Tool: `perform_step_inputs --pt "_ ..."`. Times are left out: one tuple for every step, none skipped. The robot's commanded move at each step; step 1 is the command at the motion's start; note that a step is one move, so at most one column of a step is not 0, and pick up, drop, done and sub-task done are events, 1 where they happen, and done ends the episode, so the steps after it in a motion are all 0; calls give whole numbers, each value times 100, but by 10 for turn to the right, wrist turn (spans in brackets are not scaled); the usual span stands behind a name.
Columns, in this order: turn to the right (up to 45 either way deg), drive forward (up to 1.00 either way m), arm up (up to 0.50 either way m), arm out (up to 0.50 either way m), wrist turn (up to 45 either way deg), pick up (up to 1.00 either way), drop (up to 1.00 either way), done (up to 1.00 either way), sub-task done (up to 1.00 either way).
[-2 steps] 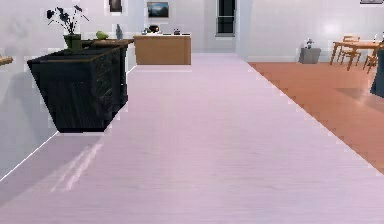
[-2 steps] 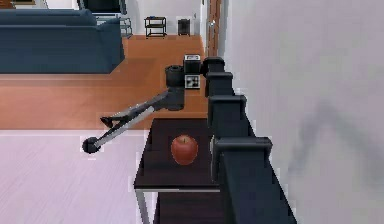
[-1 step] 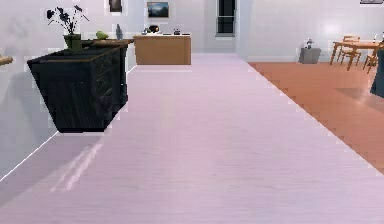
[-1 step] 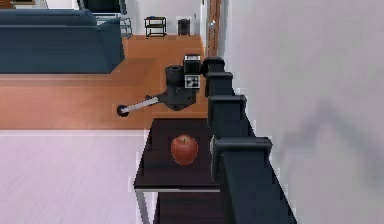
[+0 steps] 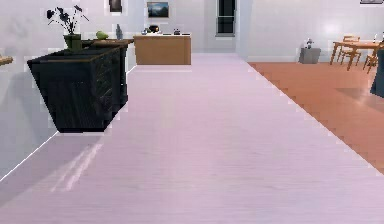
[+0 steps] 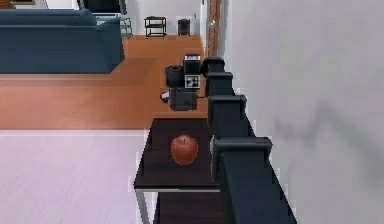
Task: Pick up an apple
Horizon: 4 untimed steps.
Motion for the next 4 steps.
perform_step_inputs --pt "0 0 -26 0 0 0 0 0 0" --pt "0 0 0 0 0 100 0 0 0" --pt "0 0 10 0 0 0 0 0 0" --pt "0 0 0 0 0 0 0 100 0"
